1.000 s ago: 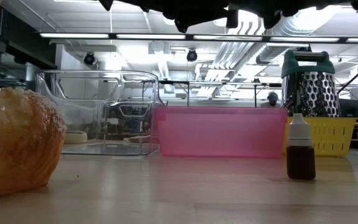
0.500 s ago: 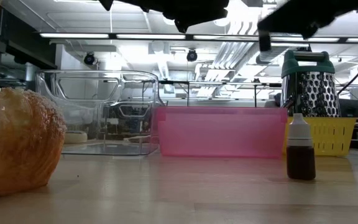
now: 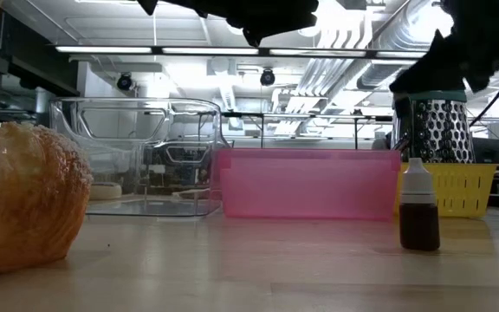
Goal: Pick & Place Food Item
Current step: Put the black food coloring bottle into the yellow bin
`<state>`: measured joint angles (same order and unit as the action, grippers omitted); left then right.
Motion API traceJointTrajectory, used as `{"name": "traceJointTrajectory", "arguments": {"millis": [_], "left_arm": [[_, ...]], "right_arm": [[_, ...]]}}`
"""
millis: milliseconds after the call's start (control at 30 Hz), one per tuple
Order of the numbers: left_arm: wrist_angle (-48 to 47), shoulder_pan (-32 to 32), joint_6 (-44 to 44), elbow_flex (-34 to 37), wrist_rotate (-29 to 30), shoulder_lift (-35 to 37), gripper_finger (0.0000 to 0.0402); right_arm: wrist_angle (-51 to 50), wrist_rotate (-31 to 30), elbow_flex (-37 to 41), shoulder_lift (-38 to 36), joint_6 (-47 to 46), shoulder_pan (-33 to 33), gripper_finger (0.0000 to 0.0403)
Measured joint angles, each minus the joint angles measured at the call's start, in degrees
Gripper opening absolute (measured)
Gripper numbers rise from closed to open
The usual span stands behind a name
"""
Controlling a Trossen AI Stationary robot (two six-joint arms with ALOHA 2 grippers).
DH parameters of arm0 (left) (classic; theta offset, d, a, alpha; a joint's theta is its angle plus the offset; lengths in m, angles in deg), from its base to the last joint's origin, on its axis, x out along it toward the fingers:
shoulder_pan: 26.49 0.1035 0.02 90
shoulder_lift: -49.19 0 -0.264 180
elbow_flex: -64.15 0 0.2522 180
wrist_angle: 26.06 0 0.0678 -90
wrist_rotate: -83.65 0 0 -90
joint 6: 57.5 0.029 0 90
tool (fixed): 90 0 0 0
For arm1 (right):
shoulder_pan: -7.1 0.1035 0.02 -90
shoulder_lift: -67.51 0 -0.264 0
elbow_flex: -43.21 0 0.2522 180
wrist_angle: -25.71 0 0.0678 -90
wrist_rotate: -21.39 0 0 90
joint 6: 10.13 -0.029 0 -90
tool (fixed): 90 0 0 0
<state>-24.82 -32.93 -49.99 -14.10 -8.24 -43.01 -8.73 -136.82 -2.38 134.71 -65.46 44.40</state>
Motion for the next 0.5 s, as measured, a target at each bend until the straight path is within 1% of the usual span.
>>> {"name": "traceJointTrajectory", "arguments": {"millis": [167, 267, 367, 500], "left_arm": [[-0.02, 0.0, 0.0, 0.0, 0.0, 0.0, 0.0159], [-0.12, 0.0, 0.02, 0.0, 0.0, 0.0, 0.0159], [-0.26, 0.0, 0.0, 0.0, 0.0, 0.0, 0.0159], [-0.5, 0.0, 0.02, 0.0, 0.0, 0.0, 0.0159]], "right_arm": [[-1.78, -1.67, 0.02, 4.28, -5.5, -0.71, 0.0038], [-1.81, -3.93, 0.02, 7.49, -9.35, -0.7, 0.004], [-2.29, -5.04, 0.02, 11.34, -14.33, -0.7, 0.004], [-3.53, -4.81, 0.02, 16.35, -22.12, -1.37, 0.0038]]}}
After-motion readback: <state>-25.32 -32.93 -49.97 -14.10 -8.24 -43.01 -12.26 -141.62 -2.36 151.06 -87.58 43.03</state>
